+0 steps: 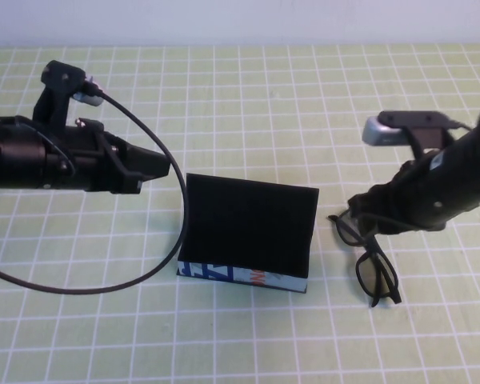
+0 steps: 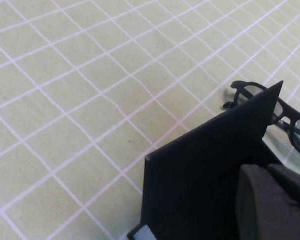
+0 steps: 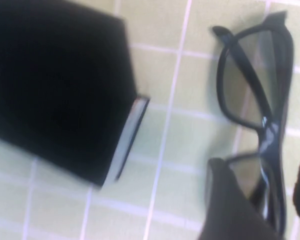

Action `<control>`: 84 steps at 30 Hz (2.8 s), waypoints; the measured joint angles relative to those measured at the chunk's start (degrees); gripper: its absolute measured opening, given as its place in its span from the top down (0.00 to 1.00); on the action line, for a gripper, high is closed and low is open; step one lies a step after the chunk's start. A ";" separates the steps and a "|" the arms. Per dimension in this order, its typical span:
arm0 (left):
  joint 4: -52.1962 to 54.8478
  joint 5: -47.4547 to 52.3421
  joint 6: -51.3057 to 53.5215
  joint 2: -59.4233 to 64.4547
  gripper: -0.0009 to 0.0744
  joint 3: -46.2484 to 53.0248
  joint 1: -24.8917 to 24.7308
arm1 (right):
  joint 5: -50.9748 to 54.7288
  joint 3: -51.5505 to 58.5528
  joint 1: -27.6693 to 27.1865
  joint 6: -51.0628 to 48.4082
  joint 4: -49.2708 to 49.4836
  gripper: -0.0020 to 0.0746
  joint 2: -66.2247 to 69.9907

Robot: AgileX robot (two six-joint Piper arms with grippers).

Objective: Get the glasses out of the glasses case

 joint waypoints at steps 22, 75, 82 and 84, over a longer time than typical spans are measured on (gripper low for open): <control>-13.76 -25.43 5.26 -42.27 0.99 25.86 0.00 | 14.78 22.06 0.00 1.60 -2.19 0.98 -62.06; -22.70 -43.29 10.70 -82.23 0.99 60.09 0.00 | -40.32 64.53 -15.06 -3.57 -6.70 0.99 -86.67; -22.70 -43.29 10.70 -82.23 0.99 60.09 0.00 | -28.17 65.81 -17.72 -3.70 -4.30 1.00 -93.84; -22.70 -43.29 10.70 -82.23 0.99 60.09 0.00 | -24.45 65.93 -17.72 -3.70 -4.30 1.00 -93.97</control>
